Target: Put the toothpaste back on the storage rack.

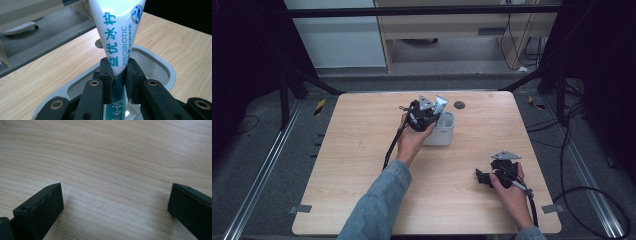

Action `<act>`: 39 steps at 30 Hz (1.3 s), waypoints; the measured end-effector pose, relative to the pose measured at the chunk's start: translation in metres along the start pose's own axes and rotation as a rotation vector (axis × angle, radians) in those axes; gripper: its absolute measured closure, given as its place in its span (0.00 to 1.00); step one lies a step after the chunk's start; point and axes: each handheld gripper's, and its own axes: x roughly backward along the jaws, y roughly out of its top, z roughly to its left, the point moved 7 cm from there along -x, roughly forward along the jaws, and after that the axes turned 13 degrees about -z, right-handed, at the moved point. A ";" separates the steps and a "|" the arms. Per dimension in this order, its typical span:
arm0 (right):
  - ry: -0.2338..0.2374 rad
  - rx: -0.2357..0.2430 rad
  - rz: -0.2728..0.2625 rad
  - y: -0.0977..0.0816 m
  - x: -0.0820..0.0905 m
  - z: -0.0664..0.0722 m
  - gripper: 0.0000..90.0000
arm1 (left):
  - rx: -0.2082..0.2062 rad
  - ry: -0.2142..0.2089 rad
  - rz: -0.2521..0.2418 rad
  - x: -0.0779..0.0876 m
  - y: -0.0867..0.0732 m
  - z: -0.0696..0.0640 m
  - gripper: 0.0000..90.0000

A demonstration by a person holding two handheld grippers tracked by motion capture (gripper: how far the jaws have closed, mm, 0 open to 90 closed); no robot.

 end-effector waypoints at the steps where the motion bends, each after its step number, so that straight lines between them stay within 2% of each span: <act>1: 0.000 0.000 0.000 0.000 0.000 0.000 0.00 | 0.000 0.000 0.001 0.000 -0.001 0.000 0.86; 24: 0.001 -0.003 0.000 0.000 0.000 0.000 0.00 | 0.035 0.001 0.030 0.000 -0.003 -0.003 0.85; 39: 0.001 -0.001 0.001 0.000 0.000 0.000 0.00 | 0.077 0.027 0.049 -0.001 -0.001 -0.003 0.84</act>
